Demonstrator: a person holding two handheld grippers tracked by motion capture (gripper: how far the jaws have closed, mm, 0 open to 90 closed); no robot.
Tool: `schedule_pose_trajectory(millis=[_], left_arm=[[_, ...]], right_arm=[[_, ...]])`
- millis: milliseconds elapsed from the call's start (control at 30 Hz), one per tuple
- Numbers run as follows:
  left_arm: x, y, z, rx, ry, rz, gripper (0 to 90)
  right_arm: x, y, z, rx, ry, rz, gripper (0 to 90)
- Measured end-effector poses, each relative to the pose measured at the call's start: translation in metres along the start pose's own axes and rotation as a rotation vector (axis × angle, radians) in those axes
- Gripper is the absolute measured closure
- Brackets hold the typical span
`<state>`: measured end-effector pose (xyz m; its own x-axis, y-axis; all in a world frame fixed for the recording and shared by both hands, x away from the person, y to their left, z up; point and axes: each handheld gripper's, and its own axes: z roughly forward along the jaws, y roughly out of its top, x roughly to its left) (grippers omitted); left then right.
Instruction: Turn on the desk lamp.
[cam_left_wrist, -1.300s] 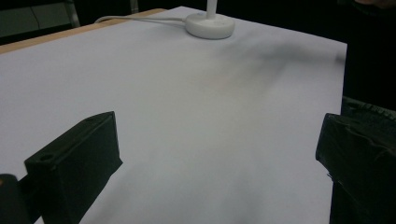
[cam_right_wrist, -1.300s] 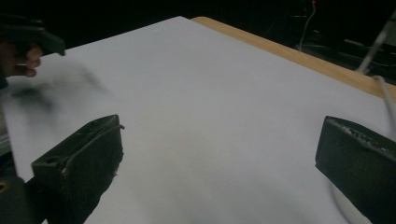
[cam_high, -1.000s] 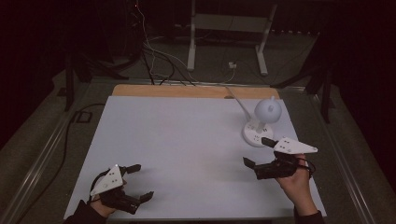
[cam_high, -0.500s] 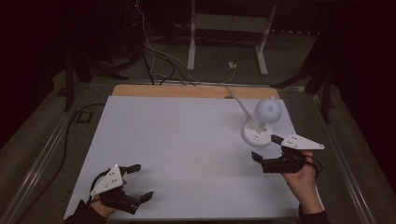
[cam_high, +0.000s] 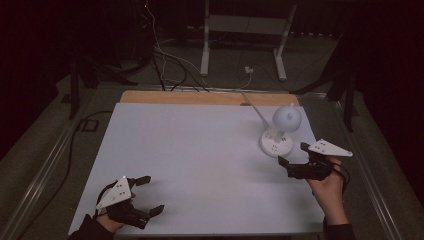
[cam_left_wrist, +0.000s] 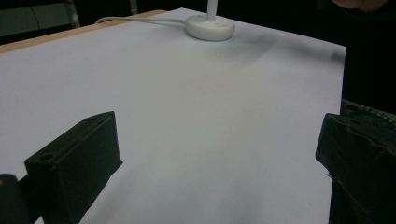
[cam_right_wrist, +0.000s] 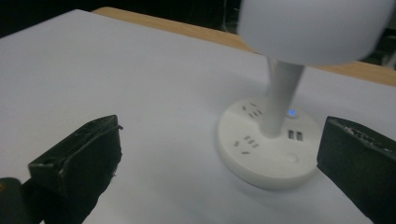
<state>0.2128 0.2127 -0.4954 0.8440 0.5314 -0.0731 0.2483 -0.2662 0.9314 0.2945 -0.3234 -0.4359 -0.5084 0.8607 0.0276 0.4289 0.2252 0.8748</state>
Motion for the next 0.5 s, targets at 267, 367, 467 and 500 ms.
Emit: schedule_pose_trajectory(millis=[267, 367, 467, 500], left_arm=[[0.000, 0.000, 0.000, 0.000, 0.000, -0.002, 0.4], [0.000, 0.000, 0.000, 0.002, 0.001, 0.000, 0.4], [0.001, 0.000, 0.000, 0.001, 0.000, -0.003, 0.4], [0.001, 0.000, 0.000, 0.000, 0.001, -0.004, 0.4]], right_arm=[[-0.017, -0.006, 0.004, 0.018, -0.070, 0.038, 0.0], [-0.022, -0.006, 0.008, 0.016, -0.107, 0.086, 0.0], [-0.026, -0.007, 0.013, 0.019, -0.140, 0.118, 0.0], [-0.027, -0.007, 0.014, 0.019, -0.146, 0.133, 0.0]])
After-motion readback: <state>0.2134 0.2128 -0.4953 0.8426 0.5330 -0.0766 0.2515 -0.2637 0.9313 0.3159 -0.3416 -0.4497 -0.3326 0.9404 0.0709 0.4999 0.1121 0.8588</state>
